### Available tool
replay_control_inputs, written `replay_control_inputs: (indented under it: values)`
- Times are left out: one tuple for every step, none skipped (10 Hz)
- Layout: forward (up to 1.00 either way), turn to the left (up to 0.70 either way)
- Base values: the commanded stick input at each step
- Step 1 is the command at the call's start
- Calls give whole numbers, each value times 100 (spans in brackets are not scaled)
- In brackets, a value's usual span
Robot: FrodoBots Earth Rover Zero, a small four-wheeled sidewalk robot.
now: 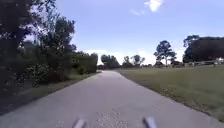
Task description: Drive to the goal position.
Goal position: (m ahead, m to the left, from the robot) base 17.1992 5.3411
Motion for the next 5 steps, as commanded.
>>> replay_control_inputs:
  values:
    - [50,0]
    - [50,0]
    - [50,0]
    - [50,0]
    - [50,0]
